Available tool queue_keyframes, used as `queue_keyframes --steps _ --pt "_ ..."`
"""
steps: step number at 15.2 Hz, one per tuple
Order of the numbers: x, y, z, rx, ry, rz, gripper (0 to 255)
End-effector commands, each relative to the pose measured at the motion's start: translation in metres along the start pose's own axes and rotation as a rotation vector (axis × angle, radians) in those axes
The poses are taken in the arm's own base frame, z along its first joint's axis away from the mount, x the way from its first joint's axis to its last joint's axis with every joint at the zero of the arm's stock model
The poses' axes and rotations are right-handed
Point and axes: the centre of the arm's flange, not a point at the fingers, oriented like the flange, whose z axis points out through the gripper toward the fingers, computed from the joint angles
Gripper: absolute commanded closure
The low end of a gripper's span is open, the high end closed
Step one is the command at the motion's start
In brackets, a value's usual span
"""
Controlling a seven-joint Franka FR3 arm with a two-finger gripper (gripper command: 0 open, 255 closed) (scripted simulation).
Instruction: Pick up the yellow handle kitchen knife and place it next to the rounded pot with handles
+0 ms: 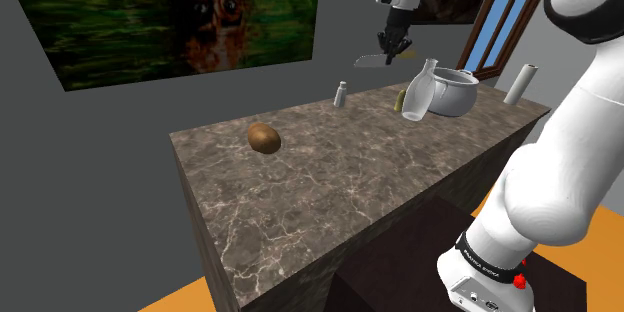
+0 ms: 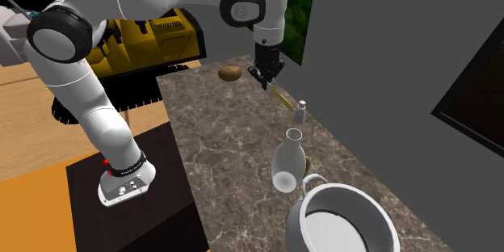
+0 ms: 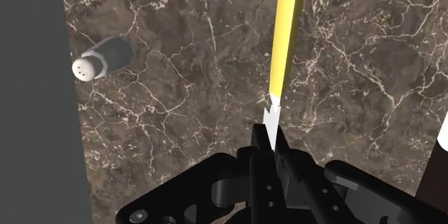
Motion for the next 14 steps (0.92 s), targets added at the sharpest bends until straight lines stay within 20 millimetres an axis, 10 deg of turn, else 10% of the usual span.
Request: queue_keyframes --steps 1,14 --pt "-0.016 -0.021 -0.005 0.0 0.0 -0.001 255" --pt "-0.132 -0.147 -0.007 0.0 0.0 -0.001 255"
